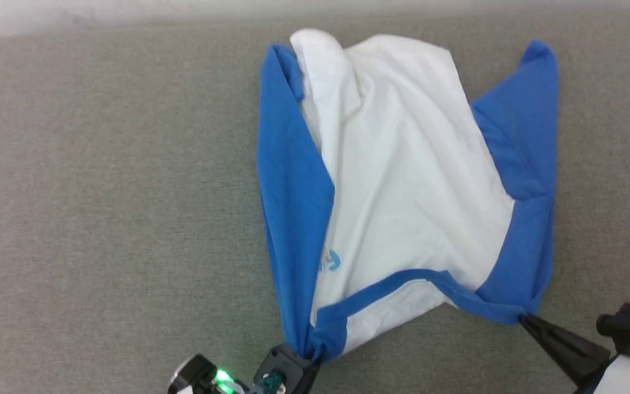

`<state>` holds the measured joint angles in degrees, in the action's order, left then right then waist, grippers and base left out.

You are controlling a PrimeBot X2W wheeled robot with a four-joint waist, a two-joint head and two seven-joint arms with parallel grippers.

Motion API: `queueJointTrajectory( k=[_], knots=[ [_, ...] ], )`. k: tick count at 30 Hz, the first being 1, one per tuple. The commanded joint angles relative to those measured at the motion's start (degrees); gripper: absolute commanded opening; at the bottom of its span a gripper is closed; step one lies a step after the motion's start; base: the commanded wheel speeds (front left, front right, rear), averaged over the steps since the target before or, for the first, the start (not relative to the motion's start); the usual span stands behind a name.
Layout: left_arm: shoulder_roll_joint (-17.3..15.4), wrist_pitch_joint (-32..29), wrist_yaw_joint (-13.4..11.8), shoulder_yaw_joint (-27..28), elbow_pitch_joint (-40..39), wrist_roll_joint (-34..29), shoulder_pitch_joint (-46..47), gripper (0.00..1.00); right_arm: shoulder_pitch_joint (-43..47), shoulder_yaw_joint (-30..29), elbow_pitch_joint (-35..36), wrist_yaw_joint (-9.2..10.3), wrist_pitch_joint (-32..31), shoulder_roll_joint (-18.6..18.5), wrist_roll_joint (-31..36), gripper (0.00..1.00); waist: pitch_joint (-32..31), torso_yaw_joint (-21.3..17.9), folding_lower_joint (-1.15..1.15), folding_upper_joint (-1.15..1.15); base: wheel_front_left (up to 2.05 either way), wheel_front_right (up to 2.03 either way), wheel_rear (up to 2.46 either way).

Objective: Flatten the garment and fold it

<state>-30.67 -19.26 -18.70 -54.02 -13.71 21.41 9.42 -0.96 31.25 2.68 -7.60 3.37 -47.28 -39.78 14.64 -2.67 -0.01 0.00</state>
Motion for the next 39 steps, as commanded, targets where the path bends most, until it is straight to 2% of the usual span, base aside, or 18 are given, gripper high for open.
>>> queueJointTrajectory(
  k=[1,7,12,17,20,24,29,34,39],
  knots=[
    [0.4,0.7,0.1,-0.1,-0.1,0.8,-1.3,0.0,1.6,-1.3,0.8,0.11,-0.4,1.0,0.2,0.0,-1.7,0.3,0.01,0.0,0.0,0.0,0.0],
    [-0.5,0.4,-0.1,0.0,-4.5,5.0,-5.6,0.0,8.9,-6.7,6.5,0.11,-3.5,2.3,0.2,0.0,-3.1,-0.5,0.01,0.0,0.0,0.0,0.0],
    [-3.2,-1.5,-1.7,0.9,-11.9,6.4,-7.7,0.0,14.6,-13.0,13.7,0.11,-7.4,2.5,-0.6,0.0,-4.4,-1.0,0.01,0.0,0.0,0.0,0.0],
    [-6.4,-1.6,-3.9,3.4,-19.9,3.4,-6.5,0.0,18.6,-20.9,22.3,0.11,-10.8,4.7,-0.6,0.0,-5.4,-1.0,0.01,0.0,0.0,0.0,0.0],
    [-6.9,-0.1,-4.7,6.0,-22.8,-1.2,-2.1,0.0,17.7,-24.4,27.3,0.11,-12.8,6.3,0.2,0.0,-5.4,-0.9,0.01,0.0,0.0,0.0,0.0],
    [-5.6,1.3,-5.2,9.6,-22.8,-7.2,6.5,0.0,10.7,-27.7,31.2,0.11,-15.3,6.7,1.8,0.0,-5.0,-0.6,0.01,0.0,0.0,0.0,0.0],
    [-3.2,-0.5,-2.2,12.9,-21.3,-10.2,19.7,0.0,-4.3,-29.3,32.7,0.11,-17.1,4.4,2.8,0.0,-4.8,-0.2,0.01,0.0,0.0,0.0,0.0],
    [0.0,-3.3,0.5,17.1,-17.4,-8.8,32.8,0.0,-20.9,-27.6,30.2,0.11,-19.4,2.4,1.4,0.0,-4.7,-0.2,0.01,0.0,0.0,0.0,0.0],
    [2.9,-6.1,3.8,19.7,-12.3,-5.8,44.1,0.0,-35.1,-24.5,25.1,0.11,-22.1,2.3,-2.4,0.0,-3.5,-0.2,0.01,0.0,0.0,0.0,0.0]
  ],
)
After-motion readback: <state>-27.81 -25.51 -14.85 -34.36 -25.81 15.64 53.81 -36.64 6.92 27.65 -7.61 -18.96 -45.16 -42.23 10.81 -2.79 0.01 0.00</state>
